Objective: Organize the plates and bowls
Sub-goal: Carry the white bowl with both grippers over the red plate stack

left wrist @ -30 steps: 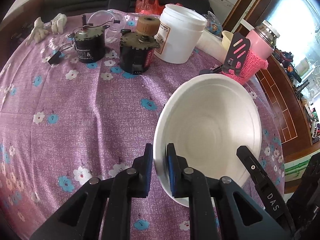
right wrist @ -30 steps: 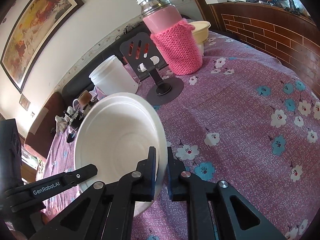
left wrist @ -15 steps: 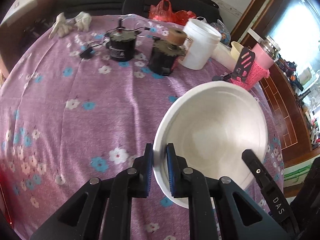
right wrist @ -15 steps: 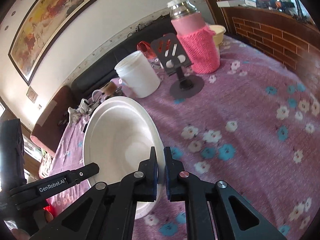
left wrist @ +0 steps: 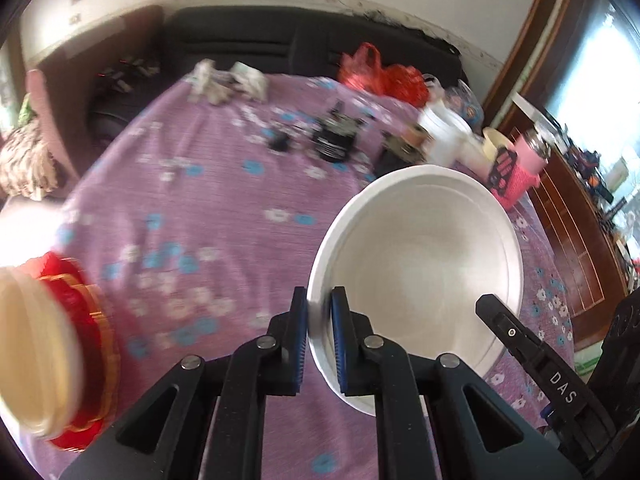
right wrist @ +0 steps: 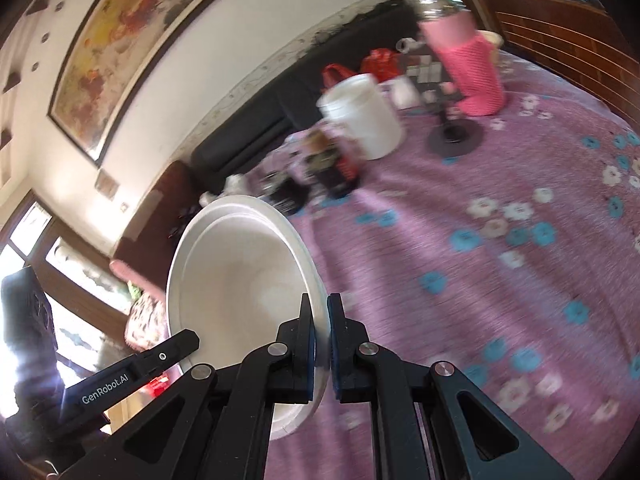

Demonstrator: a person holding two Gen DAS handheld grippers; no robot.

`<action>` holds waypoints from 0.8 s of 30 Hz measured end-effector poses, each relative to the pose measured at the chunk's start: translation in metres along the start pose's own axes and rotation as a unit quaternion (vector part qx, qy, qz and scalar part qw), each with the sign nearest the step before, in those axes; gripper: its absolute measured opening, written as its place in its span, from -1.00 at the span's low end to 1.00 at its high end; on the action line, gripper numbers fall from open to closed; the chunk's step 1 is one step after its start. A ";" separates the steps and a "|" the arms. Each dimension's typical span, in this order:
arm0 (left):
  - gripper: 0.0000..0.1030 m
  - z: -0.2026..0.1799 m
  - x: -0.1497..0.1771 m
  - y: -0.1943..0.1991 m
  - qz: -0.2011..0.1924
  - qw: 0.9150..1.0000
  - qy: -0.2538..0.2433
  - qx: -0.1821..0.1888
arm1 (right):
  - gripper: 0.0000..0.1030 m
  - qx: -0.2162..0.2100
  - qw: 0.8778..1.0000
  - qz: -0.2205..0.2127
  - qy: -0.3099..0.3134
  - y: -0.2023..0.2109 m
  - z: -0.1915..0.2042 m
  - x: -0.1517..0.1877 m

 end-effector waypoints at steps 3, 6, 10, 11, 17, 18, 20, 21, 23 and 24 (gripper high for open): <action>-0.78 0.037 -0.004 0.030 -0.015 1.000 0.018 -0.019 | -0.86 -0.026 1.000 0.009 0.013 0.002 0.040 0.014; -0.78 0.076 -0.006 0.060 -0.033 0.998 0.031 -0.043 | -0.86 -0.052 0.998 0.019 0.030 0.003 0.083 0.030; -0.78 0.125 -0.007 0.096 -0.051 0.995 0.050 -0.070 | -0.86 -0.082 0.995 0.028 0.051 0.002 0.137 0.054; -0.77 0.138 -0.006 0.105 -0.054 0.994 0.055 -0.077 | -0.86 -0.090 0.994 0.031 0.056 0.002 0.150 0.060; -0.77 0.201 0.003 0.143 -0.064 0.988 0.081 -0.115 | -0.85 -0.127 0.987 0.052 0.080 -0.001 0.214 0.101; -0.77 0.210 0.005 0.148 -0.065 0.987 0.085 -0.120 | -0.85 -0.131 0.986 0.057 0.084 -0.003 0.223 0.109; -0.77 0.228 0.010 0.154 -0.064 0.985 0.094 -0.130 | -0.85 -0.138 0.984 0.065 0.093 -0.006 0.239 0.125; -0.77 0.235 0.012 0.156 -0.063 0.984 0.098 -0.133 | -0.85 -0.140 0.983 0.068 0.096 -0.008 0.244 0.130; -0.77 0.248 0.018 0.160 -0.060 0.983 0.105 -0.140 | -0.85 -0.143 0.982 0.075 0.102 -0.011 0.254 0.142; -0.77 0.254 0.020 0.162 -0.058 0.982 0.110 -0.142 | -0.85 -0.143 0.981 0.079 0.105 -0.013 0.258 0.148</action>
Point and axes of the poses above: each gripper's, at about its wrist camera, not at the fingertips, and y roughly against the way its jaws point, z to its left, x to its underside, the point moved 8 cm from there along -y, roughly the way its jaws point, and after that the axes turned 11 degrees about -z, right-handed, at the moved point
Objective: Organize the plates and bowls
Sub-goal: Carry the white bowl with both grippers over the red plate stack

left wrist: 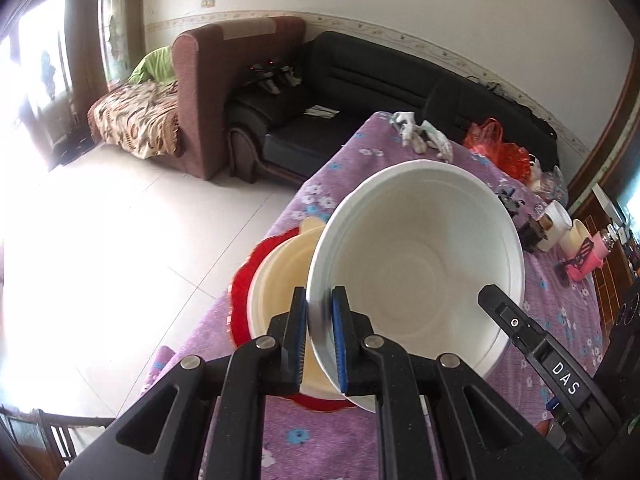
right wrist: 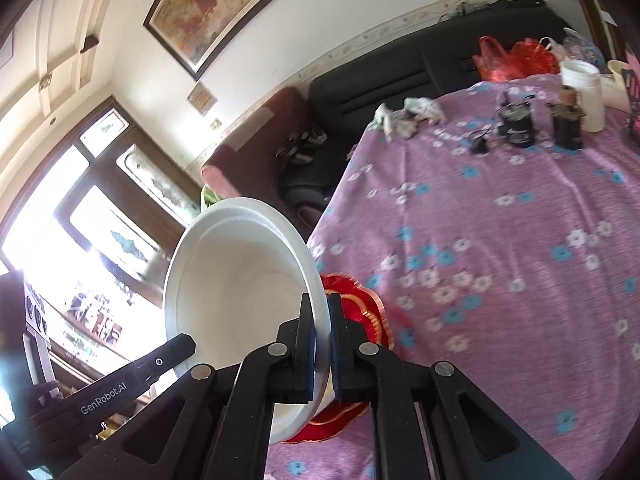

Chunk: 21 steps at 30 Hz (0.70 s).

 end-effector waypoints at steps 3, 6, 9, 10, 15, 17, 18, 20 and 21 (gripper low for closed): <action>-0.77 0.013 0.004 -0.001 0.006 1.000 0.005 -0.007 | -0.85 0.000 1.000 0.009 0.009 -0.009 0.010 0.011; -0.77 0.022 0.007 -0.005 0.013 1.000 0.009 -0.010 | -0.85 0.004 1.000 0.017 0.016 -0.015 0.013 0.017; -0.76 0.026 0.011 -0.013 0.023 1.000 0.012 -0.016 | -0.84 0.011 0.999 0.028 0.026 -0.023 0.015 0.024; -0.76 0.028 0.013 -0.014 0.027 0.999 0.014 -0.015 | -0.84 0.013 0.999 0.032 0.029 -0.026 0.015 0.026; -0.76 0.035 0.021 -0.021 0.044 0.999 0.023 -0.012 | -0.80 0.035 0.997 0.038 0.057 -0.034 0.019 0.033; -0.75 0.037 0.022 -0.021 0.046 0.999 0.023 -0.014 | -0.79 0.040 0.996 0.037 0.069 -0.035 0.023 0.035; -0.75 0.038 0.022 -0.020 0.045 0.999 0.022 -0.014 | -0.78 0.045 0.995 0.038 0.077 -0.037 0.024 0.036; -0.75 0.037 0.022 -0.020 0.047 0.999 0.023 -0.012 | -0.78 0.057 0.993 0.039 0.093 -0.038 0.026 0.037; -0.75 0.037 0.023 -0.020 0.050 0.998 0.022 -0.011 | -0.72 0.062 0.993 0.034 0.100 -0.038 0.028 0.037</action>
Point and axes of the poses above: each gripper's, at about its wrist camera, not at the fingertips, and y roughly against the way its jaws point, z to its left, x to its underside, the point moved 8 cm from there along -y, roughly the way its jaws point, and after that the axes turned 11 degrees about -z, right-handed, at the moved point
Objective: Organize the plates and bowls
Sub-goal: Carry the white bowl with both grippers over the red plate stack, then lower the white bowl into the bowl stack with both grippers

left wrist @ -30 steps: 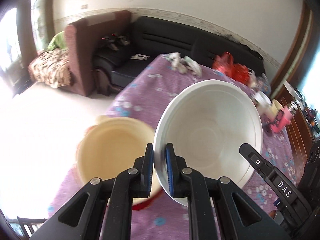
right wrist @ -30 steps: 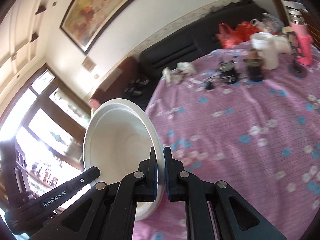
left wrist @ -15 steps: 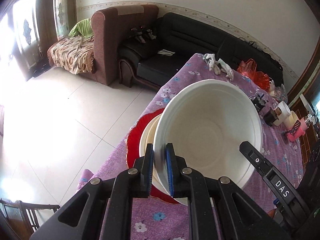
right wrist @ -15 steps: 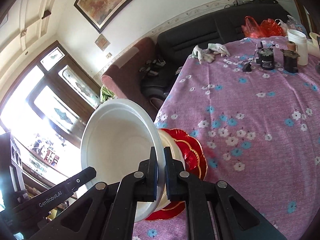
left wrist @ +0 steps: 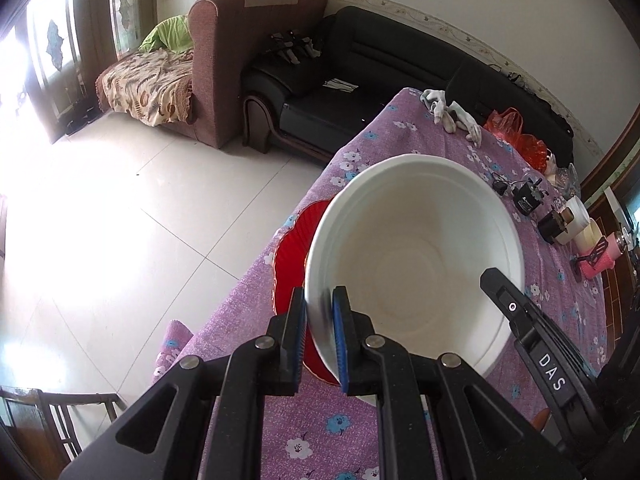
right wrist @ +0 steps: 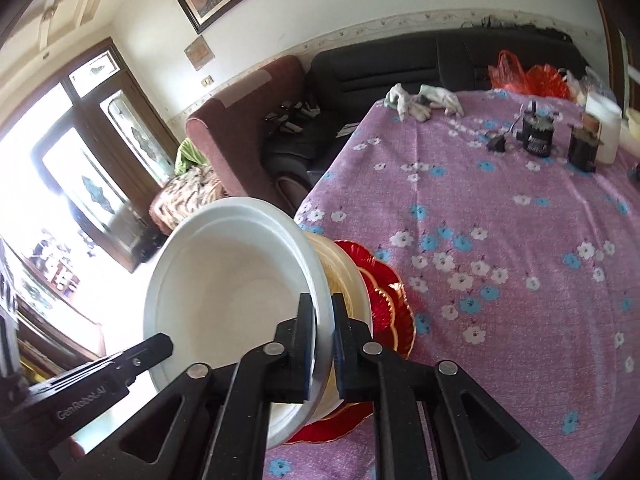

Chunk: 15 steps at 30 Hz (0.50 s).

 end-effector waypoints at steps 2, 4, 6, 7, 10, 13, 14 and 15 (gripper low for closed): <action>-0.75 0.001 0.001 0.000 0.003 1.000 0.000 0.002 | -0.49 0.021 1.000 -0.009 0.019 0.002 0.000 -0.002; -0.74 0.001 0.001 0.001 0.004 1.000 -0.001 0.003 | -0.12 0.027 0.999 -0.020 0.031 0.006 0.001 -0.005; -0.67 0.003 0.000 0.001 0.002 1.000 -0.005 -0.003 | -0.08 0.029 0.998 -0.034 0.034 0.013 0.002 -0.011; -0.59 0.003 0.000 0.003 -0.002 1.000 -0.009 -0.009 | -0.08 0.030 0.998 -0.041 0.033 0.016 0.001 -0.014; -0.13 0.006 -0.005 0.009 -0.020 0.999 -0.027 -0.036 | -0.07 0.032 0.997 -0.061 0.026 0.025 -0.005 -0.022; 0.16 0.007 -0.012 0.017 -0.044 0.996 -0.048 -0.065 | -0.07 0.029 0.997 -0.066 0.015 0.028 -0.010 -0.025; 0.19 0.008 -0.014 0.020 -0.051 0.994 -0.055 -0.078 | -0.07 0.028 0.997 -0.066 0.011 0.028 -0.012 -0.025; 0.20 0.008 -0.015 0.022 -0.055 0.993 -0.059 -0.086 | -0.07 0.026 0.997 -0.066 0.008 0.028 -0.012 -0.024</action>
Point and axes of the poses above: each gripper's, at about its wrist camera, not at the fingertips, and y roughly against the way its jaws point, z to its left, x to its underside, the point moved 8 cm from there along -y, roughly the way its jaws point, and after that the axes turned 11 degrees about -z, right-handed, at the moved point
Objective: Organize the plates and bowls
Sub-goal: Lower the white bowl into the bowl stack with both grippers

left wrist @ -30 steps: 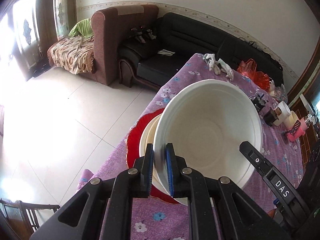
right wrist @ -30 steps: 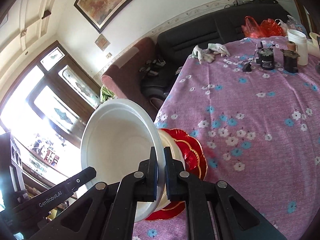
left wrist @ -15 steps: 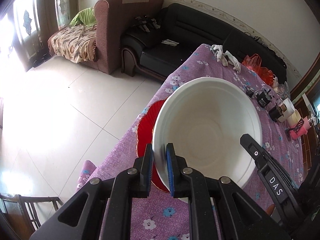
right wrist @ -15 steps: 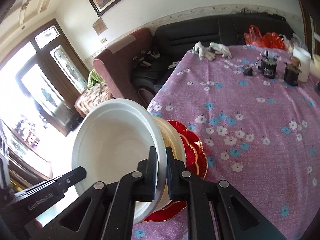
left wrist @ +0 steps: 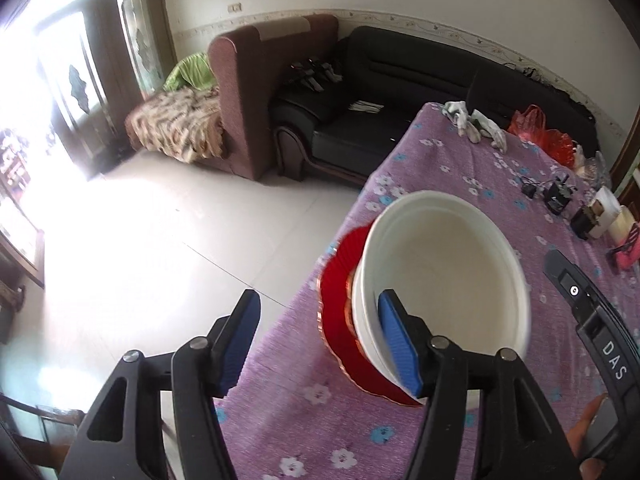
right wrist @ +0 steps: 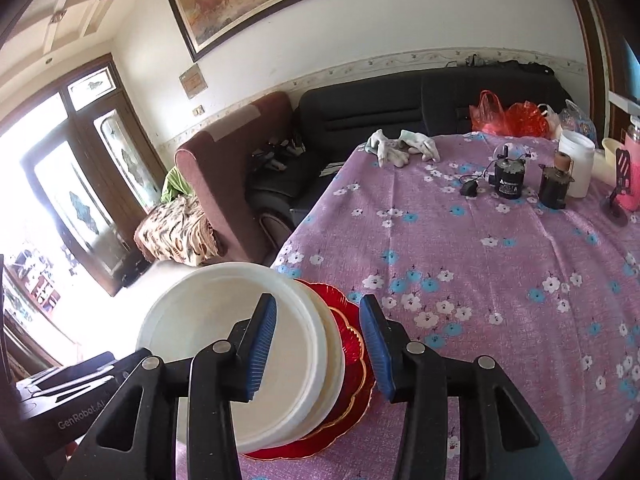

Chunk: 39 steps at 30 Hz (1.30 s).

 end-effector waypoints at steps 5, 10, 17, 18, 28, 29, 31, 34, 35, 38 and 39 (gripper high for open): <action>0.24 0.011 -0.003 0.004 -0.013 0.999 -0.018 -0.036 | -0.07 -0.001 1.000 -0.002 -0.006 0.000 -0.004 0.001; 0.24 0.005 -0.001 -0.005 -0.004 0.998 -0.043 -0.036 | -0.07 -0.004 1.000 -0.002 -0.008 0.000 -0.004 0.000; 0.24 -0.021 0.005 -0.022 0.020 0.998 -0.064 -0.007 | -0.07 0.000 1.000 0.006 -0.012 -0.005 -0.011 0.004; 0.24 -0.024 0.005 -0.024 0.020 0.997 -0.070 -0.009 | -0.07 0.001 1.000 0.009 -0.016 -0.007 -0.013 0.004; 0.24 0.000 0.002 -0.023 0.021 0.999 -0.039 -0.016 | -0.07 -0.069 0.997 -0.029 0.010 0.017 0.000 0.012; 0.24 0.003 -0.001 -0.020 0.018 0.999 -0.035 -0.016 | -0.07 -0.078 0.996 -0.038 0.015 0.023 0.002 0.013; 0.24 0.005 -0.003 -0.016 0.013 0.999 -0.032 -0.015 | -0.07 -0.094 0.994 -0.050 0.027 0.031 0.009 0.016; 0.24 0.000 -0.001 -0.017 0.012 0.999 -0.043 -0.015 | -0.07 -0.105 0.990 -0.068 0.069 0.040 0.023 0.027; 0.24 -0.003 0.001 -0.020 0.015 0.999 -0.048 -0.016 | -0.07 -0.107 0.989 -0.071 0.080 0.042 0.026 0.031; 0.24 -0.014 0.012 -0.030 0.029 0.998 -0.057 -0.009 | -0.07 -0.118 0.984 -0.072 0.113 0.044 0.042 0.044; 0.24 -0.016 0.016 -0.033 0.033 0.998 -0.057 -0.008 | -0.07 -0.124 0.982 -0.076 0.123 0.047 0.048 0.048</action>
Point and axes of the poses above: each gripper's, at about its wrist camera, not at the fingertips, and y roughly against the way its jaws point, z to its left, x to its underside, the point moved 8 cm from there along -y, roughly the way its jaws point, and after that the axes turned 11 degrees about -z, right-handed, at the moved point
